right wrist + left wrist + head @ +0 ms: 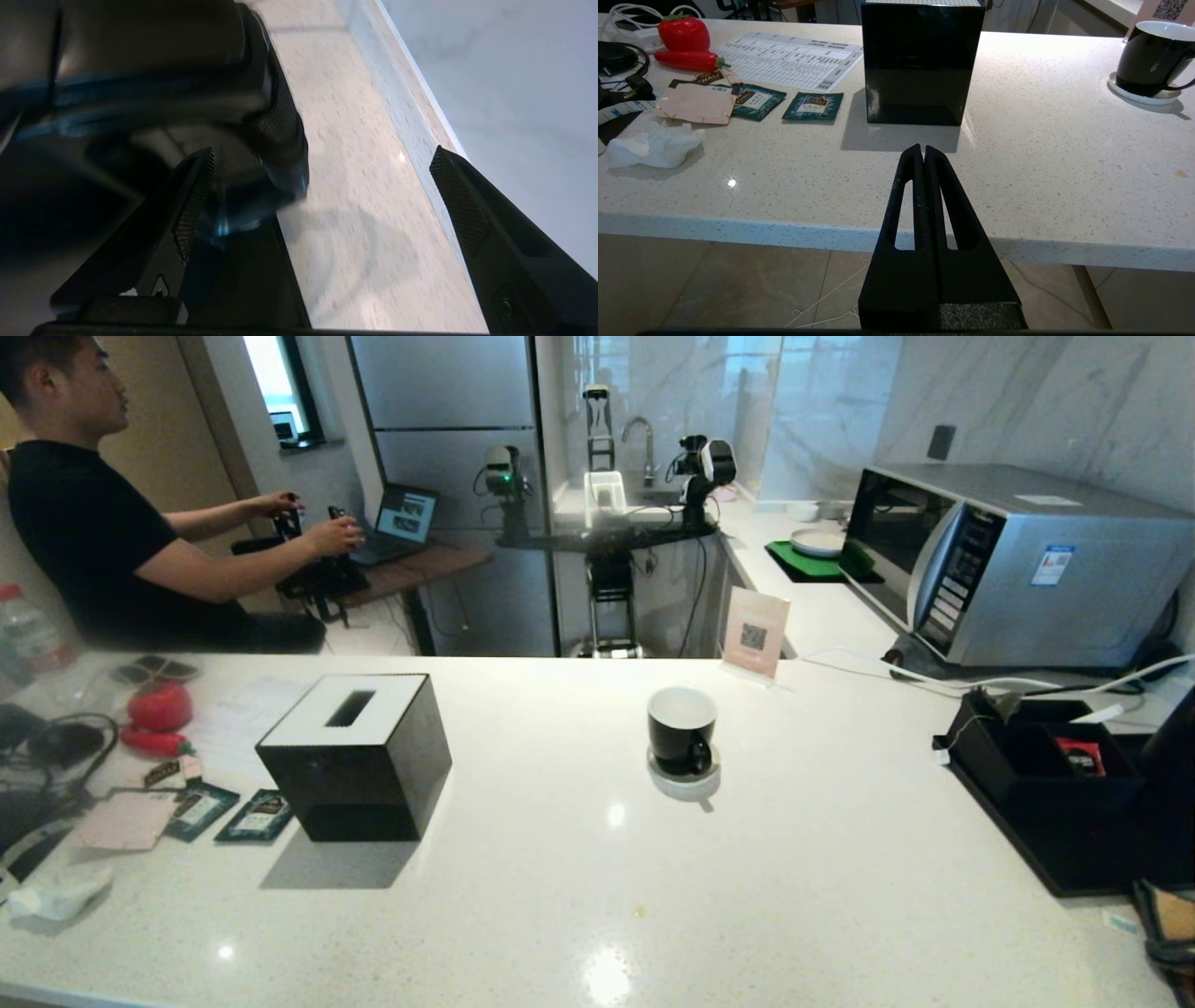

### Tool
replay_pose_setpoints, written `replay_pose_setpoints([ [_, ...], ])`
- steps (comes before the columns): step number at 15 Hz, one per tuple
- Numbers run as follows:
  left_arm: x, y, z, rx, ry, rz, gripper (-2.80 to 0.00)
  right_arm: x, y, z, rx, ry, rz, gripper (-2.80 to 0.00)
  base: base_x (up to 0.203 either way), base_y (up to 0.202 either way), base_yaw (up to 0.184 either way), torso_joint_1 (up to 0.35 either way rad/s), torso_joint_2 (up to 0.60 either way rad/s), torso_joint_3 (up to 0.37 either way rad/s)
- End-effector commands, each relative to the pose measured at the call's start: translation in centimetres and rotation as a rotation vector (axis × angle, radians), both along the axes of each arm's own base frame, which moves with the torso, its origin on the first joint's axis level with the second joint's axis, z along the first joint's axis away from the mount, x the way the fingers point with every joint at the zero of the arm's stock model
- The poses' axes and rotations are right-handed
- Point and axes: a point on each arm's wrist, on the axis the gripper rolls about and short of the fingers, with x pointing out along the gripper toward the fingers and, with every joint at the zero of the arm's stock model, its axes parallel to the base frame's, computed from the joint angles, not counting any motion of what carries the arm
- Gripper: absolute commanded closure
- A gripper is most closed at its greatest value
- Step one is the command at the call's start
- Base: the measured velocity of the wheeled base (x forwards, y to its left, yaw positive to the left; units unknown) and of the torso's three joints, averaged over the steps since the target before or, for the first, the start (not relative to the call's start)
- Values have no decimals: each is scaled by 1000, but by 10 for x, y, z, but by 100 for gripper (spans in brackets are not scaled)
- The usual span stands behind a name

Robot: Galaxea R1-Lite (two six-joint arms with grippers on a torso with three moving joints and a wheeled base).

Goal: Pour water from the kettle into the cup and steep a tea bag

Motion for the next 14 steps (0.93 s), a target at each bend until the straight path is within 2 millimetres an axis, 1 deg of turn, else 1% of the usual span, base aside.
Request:
replay_pose_setpoints([
  [1, 0, 0, 0, -1, 0, 1, 0, 7, -8, -12, 16, -12, 27, -280, 0, 0, 0, 0, 0, 0],
  [3, 0, 0, 0, -1, 0, 1, 0, 13, -12, -16, -6, -32, 45, -280, 0, 0, 0, 0, 0, 0],
  [8, 0, 0, 0, -1, 0, 1, 0, 22, -22, -15, -38, -84, 95, -280, 0, 0, 0, 0, 0, 0],
  [12, 0, 0, 0, -1, 0, 1, 0, 26, -29, -23, -63, -112, 96, -280, 0, 0, 0, 0, 0, 0],
  [14, 0, 0, 0, -1, 1, 1, 0, 31, -30, -27, -56, -151, 138, -280, 0, 0, 0, 0, 0, 0],
])
